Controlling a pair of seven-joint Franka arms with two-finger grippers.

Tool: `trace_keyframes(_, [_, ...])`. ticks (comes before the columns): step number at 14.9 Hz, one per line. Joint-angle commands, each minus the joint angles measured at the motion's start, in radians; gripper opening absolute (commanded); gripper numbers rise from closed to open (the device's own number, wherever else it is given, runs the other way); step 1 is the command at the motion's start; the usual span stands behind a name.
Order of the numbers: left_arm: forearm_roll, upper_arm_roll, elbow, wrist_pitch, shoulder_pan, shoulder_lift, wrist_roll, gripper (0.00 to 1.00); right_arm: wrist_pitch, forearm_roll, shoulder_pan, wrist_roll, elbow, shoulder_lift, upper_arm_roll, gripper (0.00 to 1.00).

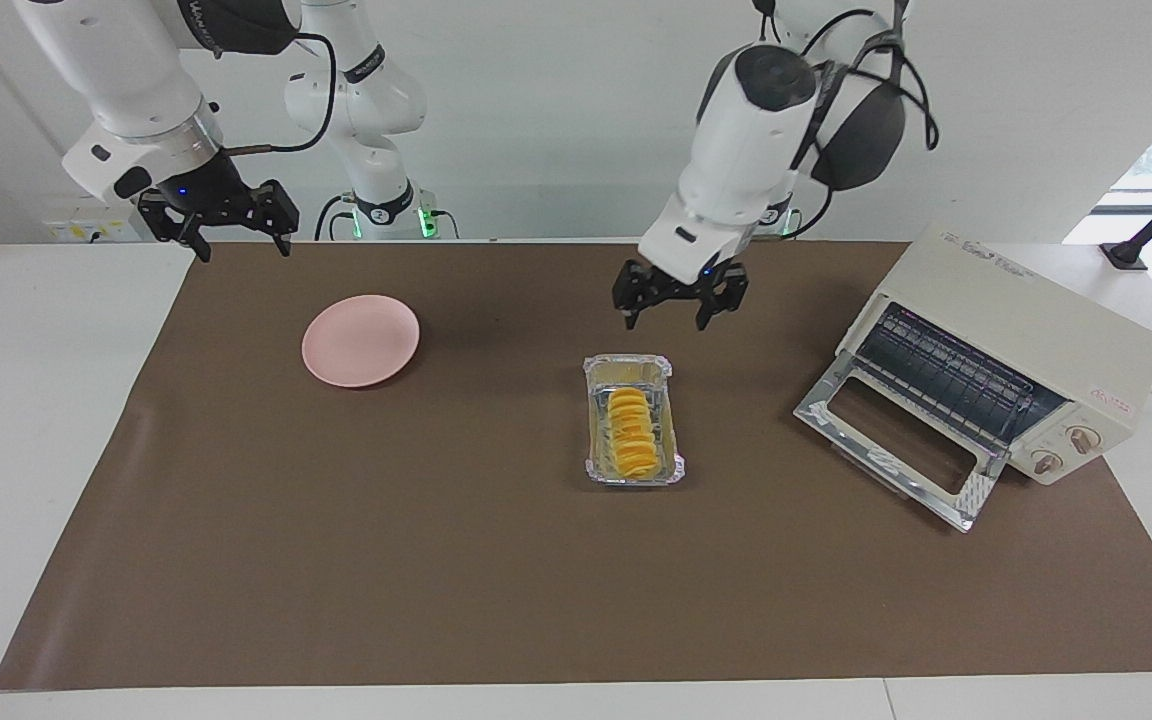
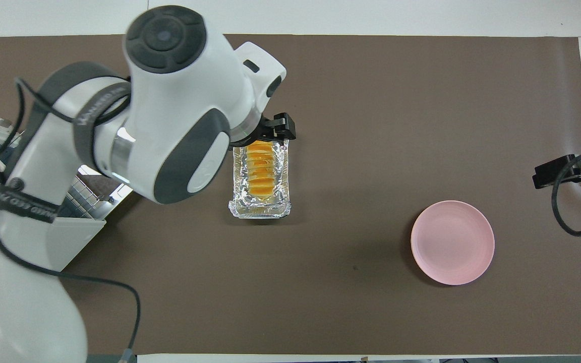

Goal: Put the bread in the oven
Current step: 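Withdraw the right gripper while the left gripper reaches the foil tray, then grasp the foil tray rim with the left gripper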

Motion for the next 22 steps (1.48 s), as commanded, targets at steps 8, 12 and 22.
trace_keyframes(8, [0.151,0.023,-0.061,0.183,-0.076,0.197,-0.108,1.00,0.041,-0.009,-0.024,-0.013,-0.010,-0.007,0.009,1.00])
trace_keyframes(12, [0.151,0.023,-0.161,0.237,-0.101,0.169,-0.147,1.00,0.044,0.002,-0.015,-0.015,-0.010,-0.007,-0.009,1.00])
trace_keyframes(22, [0.151,0.025,-0.228,0.249,-0.138,0.139,-0.168,0.69,0.050,0.002,-0.016,-0.020,-0.031,-0.046,-0.014,1.00])
